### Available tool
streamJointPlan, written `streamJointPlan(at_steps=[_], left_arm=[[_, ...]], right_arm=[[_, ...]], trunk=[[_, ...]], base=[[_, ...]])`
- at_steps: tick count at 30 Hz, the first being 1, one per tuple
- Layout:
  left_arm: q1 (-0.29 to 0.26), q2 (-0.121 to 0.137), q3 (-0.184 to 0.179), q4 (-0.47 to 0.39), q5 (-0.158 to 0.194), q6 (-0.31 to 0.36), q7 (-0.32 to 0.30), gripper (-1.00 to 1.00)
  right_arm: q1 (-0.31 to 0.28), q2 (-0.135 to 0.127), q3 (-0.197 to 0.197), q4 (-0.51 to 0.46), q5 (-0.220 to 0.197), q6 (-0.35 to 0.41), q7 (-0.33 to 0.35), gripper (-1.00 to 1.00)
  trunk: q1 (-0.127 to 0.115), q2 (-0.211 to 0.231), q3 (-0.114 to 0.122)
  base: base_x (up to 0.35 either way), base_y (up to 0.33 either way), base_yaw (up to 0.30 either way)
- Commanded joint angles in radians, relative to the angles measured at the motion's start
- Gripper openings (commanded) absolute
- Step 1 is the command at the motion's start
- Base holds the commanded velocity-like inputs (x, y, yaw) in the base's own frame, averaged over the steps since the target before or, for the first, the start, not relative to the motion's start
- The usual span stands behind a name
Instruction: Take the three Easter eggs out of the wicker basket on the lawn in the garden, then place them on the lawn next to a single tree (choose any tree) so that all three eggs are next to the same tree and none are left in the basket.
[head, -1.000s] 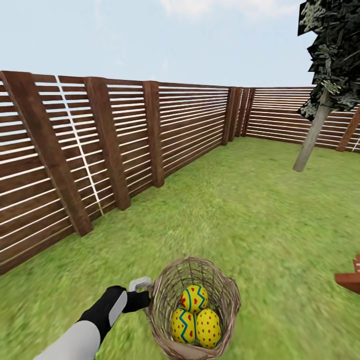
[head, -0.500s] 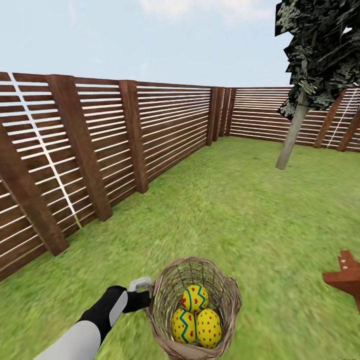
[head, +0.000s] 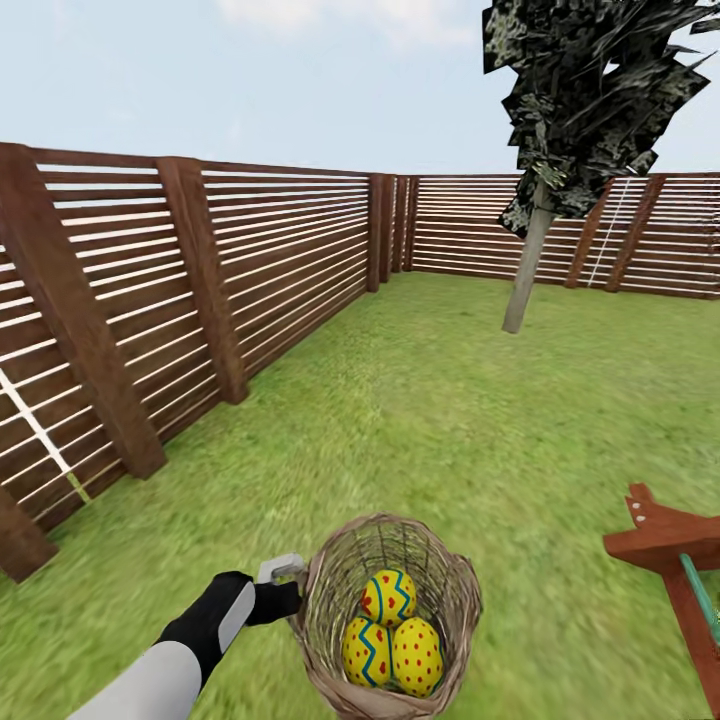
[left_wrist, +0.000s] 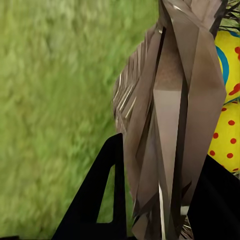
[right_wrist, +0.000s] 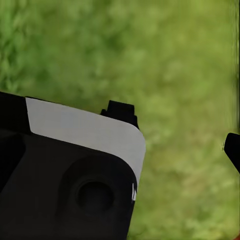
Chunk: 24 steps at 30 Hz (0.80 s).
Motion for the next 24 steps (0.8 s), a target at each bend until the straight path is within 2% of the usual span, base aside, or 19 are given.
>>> streamJointPlan(at_steps=[1, 15, 24], left_arm=[[0.0, 0.0, 0.006, -0.002, 0.014, 0.008, -0.001, -1.0], [0.0, -0.001, 0.006, -0.002, 0.014, 0.008, -0.001, -1.0], [0.0, -0.001, 0.006, -0.002, 0.014, 0.008, -0.001, -1.0]], right_arm=[[-0.002, -0.002, -0.009, 0.004, 0.005, -0.006, 0.002, 1.0], [-0.002, 0.003, -0.008, 0.011, 0.008, 0.004, -0.006, 1.0], [-0.002, -0.004, -0.009, 0.01, 0.004, 0.0, 0.001, 1.0]], trunk=[[0.001, 0.0, -0.001], [0.001, 0.0, -0.001], [0.001, 0.0, -0.001]], base=[[0.319, 0.0, -0.288], [0.319, 0.0, -0.232], [0.319, 0.0, -0.278]])
